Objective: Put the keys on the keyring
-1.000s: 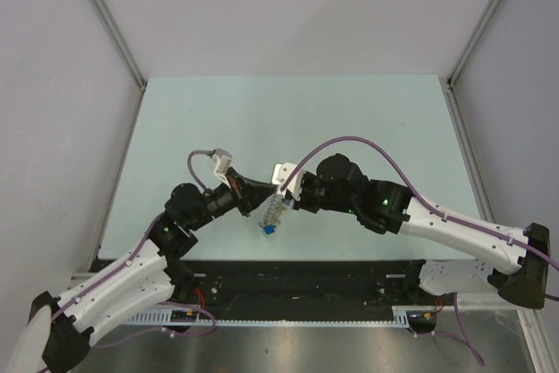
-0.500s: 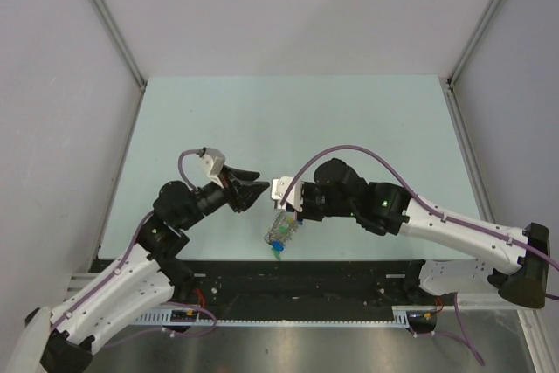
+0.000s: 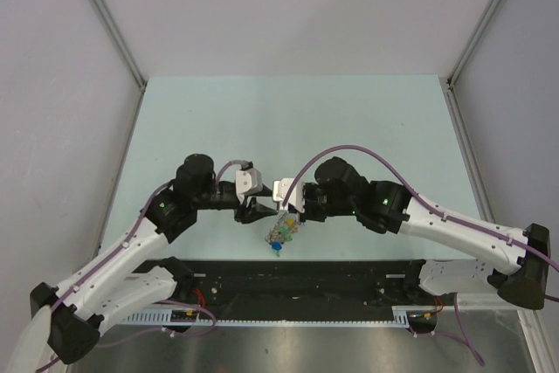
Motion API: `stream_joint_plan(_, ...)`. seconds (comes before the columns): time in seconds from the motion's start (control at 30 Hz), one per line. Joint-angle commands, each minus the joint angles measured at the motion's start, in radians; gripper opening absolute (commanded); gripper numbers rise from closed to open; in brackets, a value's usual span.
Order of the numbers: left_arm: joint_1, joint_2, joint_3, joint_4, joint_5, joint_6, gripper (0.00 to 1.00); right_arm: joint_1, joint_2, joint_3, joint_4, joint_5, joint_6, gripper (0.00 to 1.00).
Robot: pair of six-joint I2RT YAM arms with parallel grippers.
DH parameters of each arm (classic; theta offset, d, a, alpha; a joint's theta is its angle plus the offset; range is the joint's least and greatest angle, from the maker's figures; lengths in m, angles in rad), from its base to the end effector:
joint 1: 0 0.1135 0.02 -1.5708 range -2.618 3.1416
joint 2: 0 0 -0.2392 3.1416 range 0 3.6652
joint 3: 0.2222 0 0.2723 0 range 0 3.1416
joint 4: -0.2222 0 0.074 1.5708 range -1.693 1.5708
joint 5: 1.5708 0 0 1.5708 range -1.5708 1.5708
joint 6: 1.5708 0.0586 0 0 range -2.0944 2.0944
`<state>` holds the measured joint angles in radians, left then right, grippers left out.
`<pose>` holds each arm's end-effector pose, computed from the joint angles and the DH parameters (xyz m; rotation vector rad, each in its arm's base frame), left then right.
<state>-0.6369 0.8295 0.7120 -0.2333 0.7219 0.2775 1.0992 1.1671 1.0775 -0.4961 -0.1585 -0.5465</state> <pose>0.1700 -0.1739 0.2778 1.2712 1.4637 -0.9304 0.1307 0.2767 0.2966 -1.6667 1.4192 0.4874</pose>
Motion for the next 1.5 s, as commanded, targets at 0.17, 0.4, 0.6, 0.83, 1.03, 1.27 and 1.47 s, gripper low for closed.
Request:
stream_joint_plan(0.17,0.005,0.132,0.102,-0.058,0.228,0.163,0.41,0.001,-0.027,0.016,0.037,-0.044,-0.015,0.00)
stream_joint_plan(0.4,-0.004,0.204,0.127,-0.058,0.260,0.157,0.32,0.002,-0.035,0.018,0.037,-0.053,-0.015,0.00)
stream_joint_plan(0.6,-0.004,0.221,0.122,-0.072,0.260,0.170,0.29,0.002,-0.037,0.016,0.041,-0.055,-0.015,0.00)
stream_joint_plan(0.83,-0.004,0.238,0.118,-0.083,0.257,0.178,0.25,0.001,-0.037,0.016,0.042,-0.059,-0.015,0.00)
stream_joint_plan(1.03,-0.006,0.241,0.118,-0.070,0.266,0.160,0.10,0.004,-0.043,0.016,0.044,-0.062,-0.012,0.00)
stream_joint_plan(1.27,-0.003,0.189,0.086,0.052,0.216,0.007,0.00,0.005,-0.059,0.016,0.024,-0.024,0.002,0.00)
stream_joint_plan(1.47,0.032,0.096,-0.006,0.318,0.091,-0.303,0.00,0.008,-0.099,0.012,-0.002,0.028,0.034,0.00)
